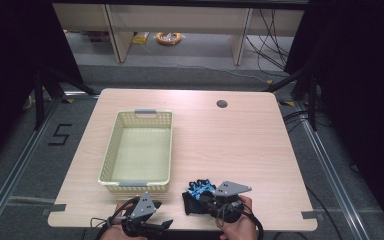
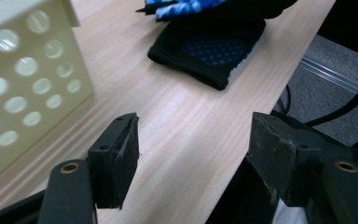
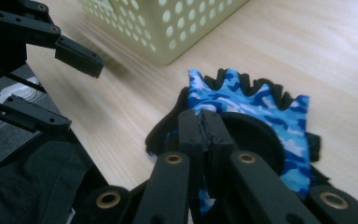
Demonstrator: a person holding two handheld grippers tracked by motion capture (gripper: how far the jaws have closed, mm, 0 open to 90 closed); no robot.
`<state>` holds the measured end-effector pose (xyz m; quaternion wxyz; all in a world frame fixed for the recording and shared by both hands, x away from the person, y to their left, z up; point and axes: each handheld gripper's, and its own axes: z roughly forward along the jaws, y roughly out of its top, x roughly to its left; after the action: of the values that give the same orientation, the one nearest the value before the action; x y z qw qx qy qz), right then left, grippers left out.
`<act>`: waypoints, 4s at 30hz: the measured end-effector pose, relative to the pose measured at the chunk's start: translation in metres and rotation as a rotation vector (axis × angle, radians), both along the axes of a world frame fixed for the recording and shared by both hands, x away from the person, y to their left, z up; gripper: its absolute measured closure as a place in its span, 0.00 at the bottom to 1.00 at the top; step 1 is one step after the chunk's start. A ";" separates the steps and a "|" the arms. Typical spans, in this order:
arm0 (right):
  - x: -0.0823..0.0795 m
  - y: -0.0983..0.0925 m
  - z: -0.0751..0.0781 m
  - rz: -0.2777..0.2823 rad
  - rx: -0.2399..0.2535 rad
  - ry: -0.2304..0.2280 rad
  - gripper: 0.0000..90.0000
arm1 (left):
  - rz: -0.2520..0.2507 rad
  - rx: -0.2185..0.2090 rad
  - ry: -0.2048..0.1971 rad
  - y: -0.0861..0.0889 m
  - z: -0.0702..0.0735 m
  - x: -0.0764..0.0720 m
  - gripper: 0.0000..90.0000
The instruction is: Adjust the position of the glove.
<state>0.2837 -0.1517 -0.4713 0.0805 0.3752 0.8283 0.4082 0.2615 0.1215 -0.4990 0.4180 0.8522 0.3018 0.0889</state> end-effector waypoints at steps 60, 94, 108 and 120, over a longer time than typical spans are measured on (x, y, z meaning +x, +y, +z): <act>0.085 -0.003 -0.028 0.062 -0.109 0.089 0.96 | 0.029 -0.040 -0.108 -0.100 -0.011 -0.007 0.79; 0.018 -0.038 0.026 -0.024 0.147 -0.064 0.98 | -0.095 -0.045 -0.207 -0.043 0.016 0.049 0.99; 0.017 -0.039 0.012 -0.090 0.155 -0.024 0.98 | -0.101 -0.084 -0.103 -0.052 0.013 0.034 0.83; 0.017 -0.034 0.040 -0.110 0.255 -0.106 0.98 | -0.045 -0.137 0.020 -0.059 0.014 0.022 0.56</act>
<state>0.3011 -0.1861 -0.4311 0.0982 0.4053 0.7426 0.5241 0.2836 0.0621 -0.4847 0.4743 0.8289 0.2922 0.0503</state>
